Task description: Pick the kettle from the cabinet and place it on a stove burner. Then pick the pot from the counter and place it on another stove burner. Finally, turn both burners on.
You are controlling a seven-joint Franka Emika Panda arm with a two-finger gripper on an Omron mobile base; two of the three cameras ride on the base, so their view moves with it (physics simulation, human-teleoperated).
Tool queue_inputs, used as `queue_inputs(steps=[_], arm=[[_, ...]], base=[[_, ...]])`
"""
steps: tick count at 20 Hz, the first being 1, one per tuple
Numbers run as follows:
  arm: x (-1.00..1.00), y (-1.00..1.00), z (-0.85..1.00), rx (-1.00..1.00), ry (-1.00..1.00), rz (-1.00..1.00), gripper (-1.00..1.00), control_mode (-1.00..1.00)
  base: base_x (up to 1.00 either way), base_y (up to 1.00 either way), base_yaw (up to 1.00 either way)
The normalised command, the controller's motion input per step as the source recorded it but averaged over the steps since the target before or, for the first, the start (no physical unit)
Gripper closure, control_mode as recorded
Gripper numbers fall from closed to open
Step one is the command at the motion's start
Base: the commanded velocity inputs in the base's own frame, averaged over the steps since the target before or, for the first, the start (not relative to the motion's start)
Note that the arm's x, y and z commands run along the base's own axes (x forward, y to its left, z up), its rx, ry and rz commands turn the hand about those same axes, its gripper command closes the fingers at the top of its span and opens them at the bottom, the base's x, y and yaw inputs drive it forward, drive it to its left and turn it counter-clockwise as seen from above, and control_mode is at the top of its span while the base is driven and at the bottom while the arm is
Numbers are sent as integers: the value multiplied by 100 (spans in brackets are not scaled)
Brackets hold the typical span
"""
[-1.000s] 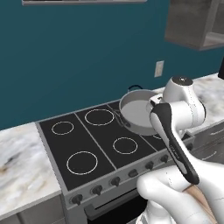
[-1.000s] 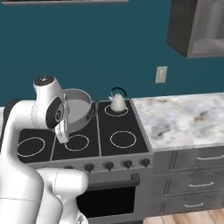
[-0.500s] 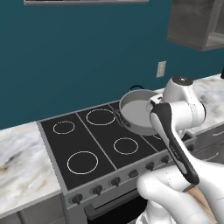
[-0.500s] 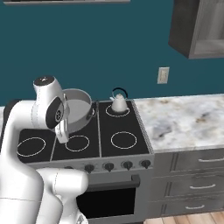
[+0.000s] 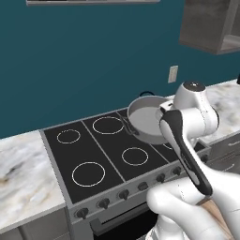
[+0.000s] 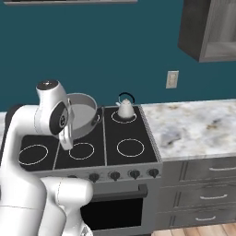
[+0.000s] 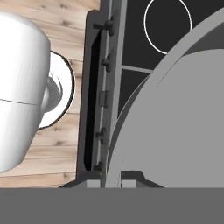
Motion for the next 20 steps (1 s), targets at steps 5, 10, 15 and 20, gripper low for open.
queue_inputs(steps=[5,10,15,20], arm=[[40,0,0,0,4,0,100,-100],[53,-7,0,2,2,0,100,-100],[54,-9,0,2,2,0,100,-100],[26,-18,0,2,0,0,100,-100]], base=[[0,0,0],[0,0,0],[0,0,0],[0,0,0]])
